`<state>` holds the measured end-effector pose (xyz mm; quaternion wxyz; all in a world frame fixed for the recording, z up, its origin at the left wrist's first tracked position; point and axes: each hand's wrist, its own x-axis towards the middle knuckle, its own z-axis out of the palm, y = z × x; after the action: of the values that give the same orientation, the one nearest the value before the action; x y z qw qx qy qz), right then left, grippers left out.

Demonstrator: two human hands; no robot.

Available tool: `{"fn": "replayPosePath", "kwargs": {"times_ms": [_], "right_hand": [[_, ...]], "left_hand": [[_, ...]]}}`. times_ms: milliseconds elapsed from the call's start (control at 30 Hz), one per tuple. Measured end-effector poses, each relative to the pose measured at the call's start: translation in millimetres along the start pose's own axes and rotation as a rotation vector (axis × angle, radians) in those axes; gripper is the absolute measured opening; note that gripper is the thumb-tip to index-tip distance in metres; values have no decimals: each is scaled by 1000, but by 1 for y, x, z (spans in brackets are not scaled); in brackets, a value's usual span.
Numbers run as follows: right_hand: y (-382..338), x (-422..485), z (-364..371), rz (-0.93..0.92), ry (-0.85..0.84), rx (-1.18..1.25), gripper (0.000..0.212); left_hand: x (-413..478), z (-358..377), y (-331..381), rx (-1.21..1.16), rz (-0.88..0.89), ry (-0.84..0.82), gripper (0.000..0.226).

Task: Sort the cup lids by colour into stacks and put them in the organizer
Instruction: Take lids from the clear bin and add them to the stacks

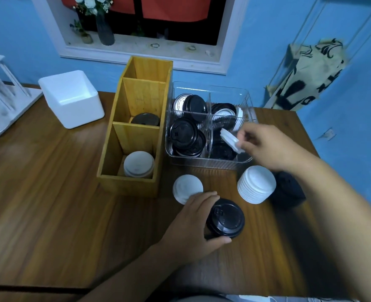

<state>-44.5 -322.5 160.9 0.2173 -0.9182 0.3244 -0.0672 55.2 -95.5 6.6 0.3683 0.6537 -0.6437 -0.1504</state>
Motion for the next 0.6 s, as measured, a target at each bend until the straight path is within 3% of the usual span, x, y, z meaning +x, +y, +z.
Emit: {"fn": "replayPosePath", "kwargs": {"times_ms": [167,267,400,600], "right_hand": [[15,-98,24,159,117,659,10],[35,-139,51,408,129,840,22],[66,-168,82,583,146,784,28],[80,-181,95,508,227,315,17]], "left_hand": [[-2,-22,-16,83,2,212,61],[0,-33,-33,199,-63,205,55],[1,-32,-42,290,-75,117,60],[4,-27,-44,268,-188,53,73]]}}
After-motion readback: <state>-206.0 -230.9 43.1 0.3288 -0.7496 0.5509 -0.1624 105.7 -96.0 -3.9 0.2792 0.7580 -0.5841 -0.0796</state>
